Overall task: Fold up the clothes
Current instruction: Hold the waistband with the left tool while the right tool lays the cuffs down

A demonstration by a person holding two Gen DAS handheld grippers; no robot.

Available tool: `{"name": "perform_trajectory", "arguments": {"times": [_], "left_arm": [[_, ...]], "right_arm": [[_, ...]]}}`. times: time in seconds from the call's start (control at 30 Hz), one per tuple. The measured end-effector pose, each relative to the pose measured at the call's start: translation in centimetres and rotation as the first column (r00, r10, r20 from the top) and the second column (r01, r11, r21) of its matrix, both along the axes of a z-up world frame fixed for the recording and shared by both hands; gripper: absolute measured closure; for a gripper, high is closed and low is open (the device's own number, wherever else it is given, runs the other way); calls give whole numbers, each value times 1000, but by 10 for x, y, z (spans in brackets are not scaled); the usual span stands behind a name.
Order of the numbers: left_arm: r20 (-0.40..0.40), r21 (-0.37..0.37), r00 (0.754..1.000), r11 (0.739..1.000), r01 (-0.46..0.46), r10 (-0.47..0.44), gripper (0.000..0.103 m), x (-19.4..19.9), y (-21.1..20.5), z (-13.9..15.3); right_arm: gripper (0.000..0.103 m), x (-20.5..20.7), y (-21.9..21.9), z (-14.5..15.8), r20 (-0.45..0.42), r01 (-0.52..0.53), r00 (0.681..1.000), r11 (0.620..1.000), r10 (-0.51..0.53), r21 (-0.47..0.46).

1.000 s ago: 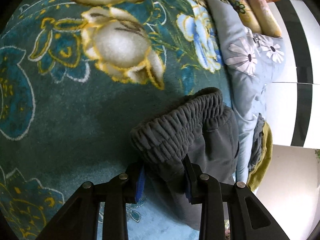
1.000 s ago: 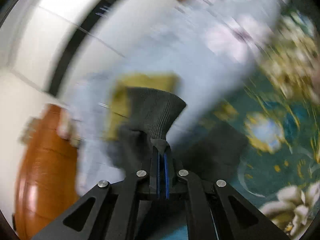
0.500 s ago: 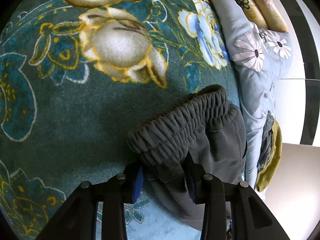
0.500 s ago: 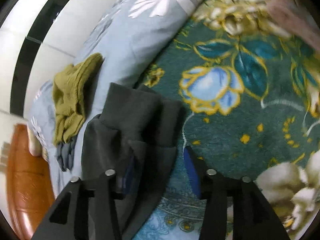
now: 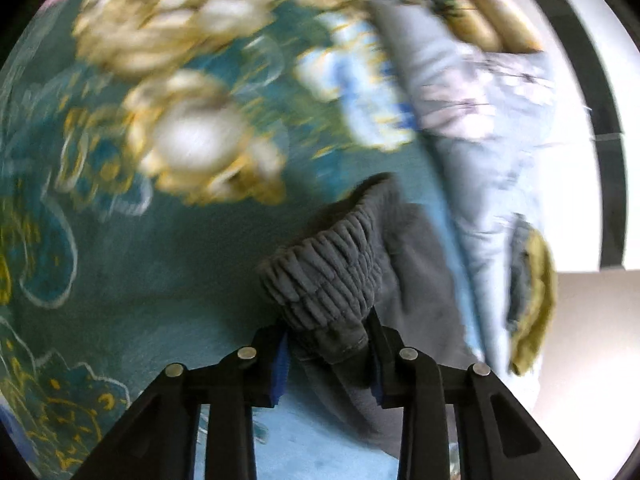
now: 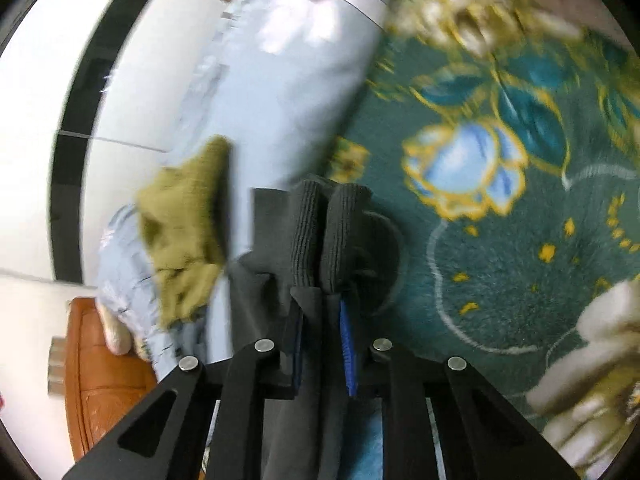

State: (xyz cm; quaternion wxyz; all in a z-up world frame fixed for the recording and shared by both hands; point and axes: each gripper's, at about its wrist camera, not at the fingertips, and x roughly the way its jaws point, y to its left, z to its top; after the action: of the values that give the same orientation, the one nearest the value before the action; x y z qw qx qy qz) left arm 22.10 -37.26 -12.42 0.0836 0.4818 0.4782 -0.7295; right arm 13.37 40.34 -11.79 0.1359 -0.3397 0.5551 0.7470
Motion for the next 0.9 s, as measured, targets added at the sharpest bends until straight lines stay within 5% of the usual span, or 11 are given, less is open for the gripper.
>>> {"name": "perform_trajectory", "arguments": {"times": [0.17,0.37,0.53,0.6,0.7,0.8,0.9], "left_arm": [[-75,2,993,996,90,-90,69,-4,-5,19],[5,85,999,995,46,-46,69,10,-12,-27],[43,114,998,993,39,-44,66,15,-16,-47],[36,103,998,994,47,-51,66,14,-14,-44],[26,100,998,994,50,-53,65,16,-13,-44],[14,113,998,992,51,-53,65,19,-15,-46],[3,126,998,990,56,-57,64,21,-16,-47]], "right_arm": [[87,47,-4,36,-70,13,997,999,-10,43],[87,93,-2,-9,174,80,982,997,-79,4],[87,71,-33,58,119,-49,993,977,24,207],[87,47,-75,108,105,-181,983,908,152,378],[87,22,-151,161,133,-352,932,749,338,561],[86,5,-235,177,209,-504,839,572,503,647],[86,-8,-321,154,315,-643,710,398,630,654]]}}
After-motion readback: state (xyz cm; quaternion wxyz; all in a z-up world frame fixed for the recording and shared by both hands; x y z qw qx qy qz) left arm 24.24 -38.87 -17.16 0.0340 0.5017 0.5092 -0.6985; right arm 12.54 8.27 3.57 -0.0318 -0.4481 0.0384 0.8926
